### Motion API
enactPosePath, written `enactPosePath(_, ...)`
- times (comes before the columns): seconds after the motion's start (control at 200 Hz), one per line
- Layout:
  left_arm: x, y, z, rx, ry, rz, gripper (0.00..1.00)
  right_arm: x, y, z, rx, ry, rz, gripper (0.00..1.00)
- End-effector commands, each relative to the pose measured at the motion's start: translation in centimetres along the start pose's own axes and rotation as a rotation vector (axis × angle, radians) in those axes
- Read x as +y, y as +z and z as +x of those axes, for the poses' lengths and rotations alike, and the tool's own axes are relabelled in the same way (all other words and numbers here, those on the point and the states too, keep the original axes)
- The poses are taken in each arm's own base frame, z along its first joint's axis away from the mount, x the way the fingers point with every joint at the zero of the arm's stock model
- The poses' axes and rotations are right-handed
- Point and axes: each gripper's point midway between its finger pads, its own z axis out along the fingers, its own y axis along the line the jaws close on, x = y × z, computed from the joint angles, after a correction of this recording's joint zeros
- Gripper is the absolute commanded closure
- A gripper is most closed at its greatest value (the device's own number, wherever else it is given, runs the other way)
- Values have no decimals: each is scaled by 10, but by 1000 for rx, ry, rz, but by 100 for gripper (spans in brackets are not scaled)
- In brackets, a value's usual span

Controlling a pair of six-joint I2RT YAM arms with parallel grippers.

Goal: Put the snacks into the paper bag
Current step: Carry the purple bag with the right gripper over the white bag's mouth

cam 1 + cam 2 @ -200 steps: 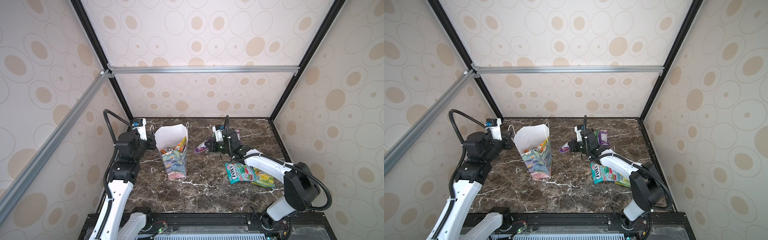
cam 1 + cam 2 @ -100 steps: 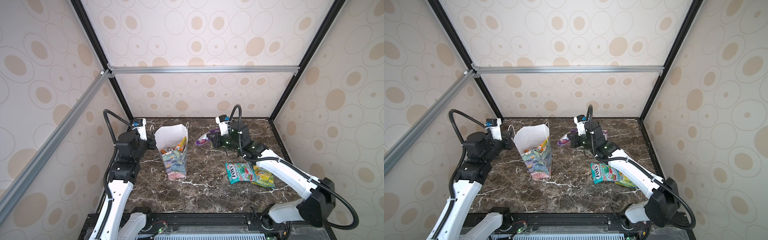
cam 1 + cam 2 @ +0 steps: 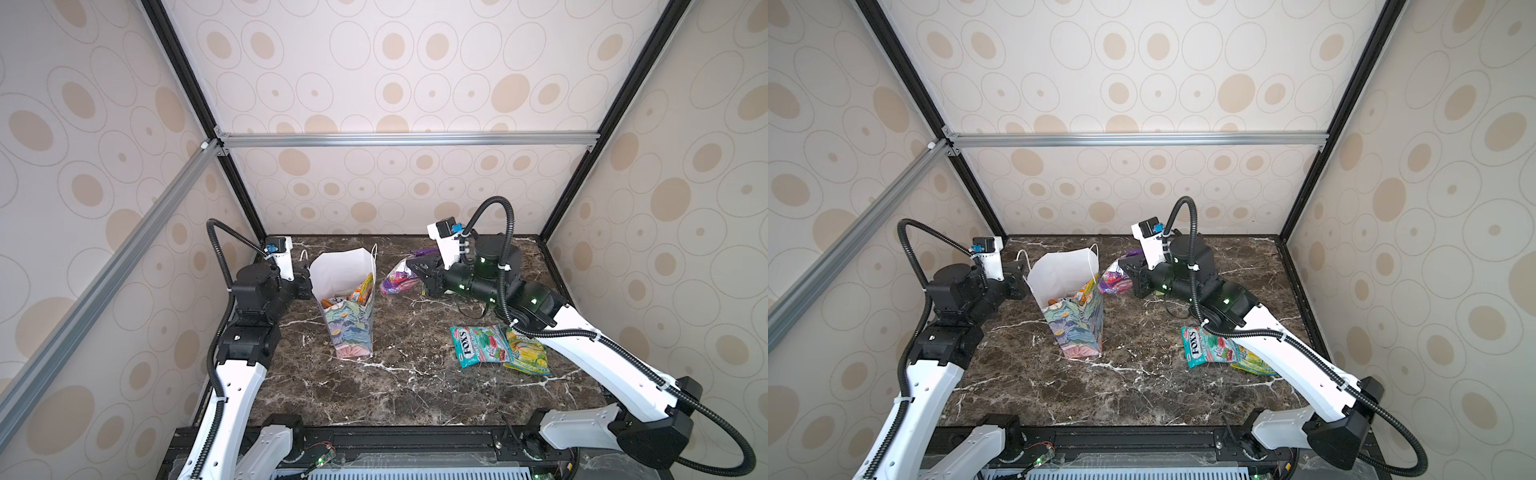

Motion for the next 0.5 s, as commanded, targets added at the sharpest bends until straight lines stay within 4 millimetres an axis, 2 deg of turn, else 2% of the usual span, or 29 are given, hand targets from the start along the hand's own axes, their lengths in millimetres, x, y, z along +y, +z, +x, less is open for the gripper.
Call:
enactPosePath(0.0, -2, -6, -11, -41, 2, 8, 96, 23, -11, -37, -94, -64, -47, 100)
enactPosePath(0.2, -2, -5, -10, -38, 4, 8, 96, 56, -10, -60, -146, -118, -126, 100)
enactPosePath(0.495, 0, -6, -10, -38, 6, -1, 96, 87, 3, -71, -139, -161, -195, 100)
